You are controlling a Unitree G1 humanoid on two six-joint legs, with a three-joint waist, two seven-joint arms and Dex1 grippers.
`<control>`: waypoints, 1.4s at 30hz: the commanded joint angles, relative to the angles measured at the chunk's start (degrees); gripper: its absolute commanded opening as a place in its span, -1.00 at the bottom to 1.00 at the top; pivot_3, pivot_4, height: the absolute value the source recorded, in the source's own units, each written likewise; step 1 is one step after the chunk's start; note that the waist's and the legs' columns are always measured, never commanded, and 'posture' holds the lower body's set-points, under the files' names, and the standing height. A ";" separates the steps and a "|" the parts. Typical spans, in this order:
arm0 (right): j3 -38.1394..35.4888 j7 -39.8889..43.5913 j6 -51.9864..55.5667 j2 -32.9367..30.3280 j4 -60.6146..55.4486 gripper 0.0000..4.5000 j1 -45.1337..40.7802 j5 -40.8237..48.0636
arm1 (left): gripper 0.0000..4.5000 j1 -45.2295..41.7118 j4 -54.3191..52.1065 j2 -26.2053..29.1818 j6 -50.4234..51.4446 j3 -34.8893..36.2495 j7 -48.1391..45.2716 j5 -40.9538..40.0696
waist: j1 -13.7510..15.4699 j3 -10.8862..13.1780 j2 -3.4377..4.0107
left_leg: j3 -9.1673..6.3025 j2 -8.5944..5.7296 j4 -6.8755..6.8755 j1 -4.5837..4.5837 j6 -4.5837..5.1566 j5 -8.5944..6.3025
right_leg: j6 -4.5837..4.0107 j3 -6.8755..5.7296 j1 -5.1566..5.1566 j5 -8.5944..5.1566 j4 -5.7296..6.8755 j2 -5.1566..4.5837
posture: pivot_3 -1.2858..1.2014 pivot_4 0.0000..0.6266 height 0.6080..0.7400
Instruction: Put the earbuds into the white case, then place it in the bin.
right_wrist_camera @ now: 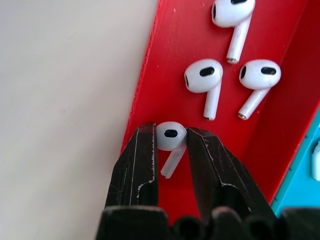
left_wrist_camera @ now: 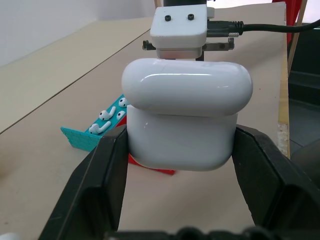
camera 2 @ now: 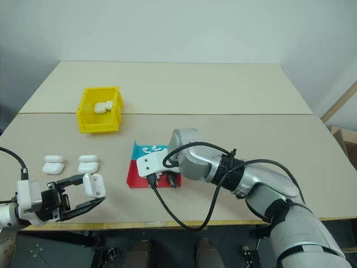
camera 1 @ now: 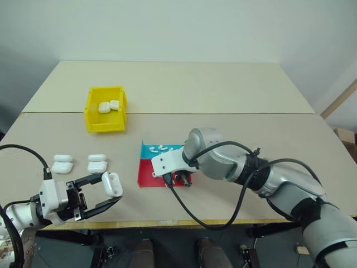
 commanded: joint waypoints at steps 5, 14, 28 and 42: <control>-21.49 -1.51 8.41 -5.52 -12.42 -0.58 0.28 7.99 | 0.25 -2.36 -5.42 -1.22 3.66 -1.75 1.15 -6.71 | 0.37 0.00 -0.01 | -0.02 -0.02 0.00 -0.13 0.00 0.00 | 0.00 -0.02 -0.07 0.00 -0.02 -0.02 | 0.03 -0.52 1.00; -51.60 -11.15 11.30 -4.36 -22.07 -0.58 8.26 20.90 | 0.25 -9.84 -10.00 -3.96 10.95 -6.56 3.95 -14.50 | 0.21 -0.02 -0.04 | -0.05 -0.02 0.00 -0.08 0.00 0.00 | 0.01 -0.01 0.04 0.00 -0.02 0.01 | 0.03 -0.52 1.00; -70.66 -19.63 -1.42 3.97 -33.36 -0.58 23.49 45.15 | 0.25 -19.00 -12.18 -10.21 15.87 -14.43 4.96 -18.05 | -0.01 -0.03 -0.05 | -0.12 -0.05 0.00 -0.04 0.01 0.00 | 0.04 0.01 0.16 0.02 -0.03 0.04 | 0.03 -0.52 1.00; -66.42 -20.58 -18.61 8.03 -31.60 -0.58 32.35 56.16 | 0.25 -17.95 -15.92 -11.60 17.15 -16.77 6.87 -18.16 | 0.13 -0.02 -0.04 | -0.13 -0.04 0.00 0.08 0.01 0.00 | 0.05 0.02 0.32 0.01 -0.07 0.06 | 0.03 -0.52 1.00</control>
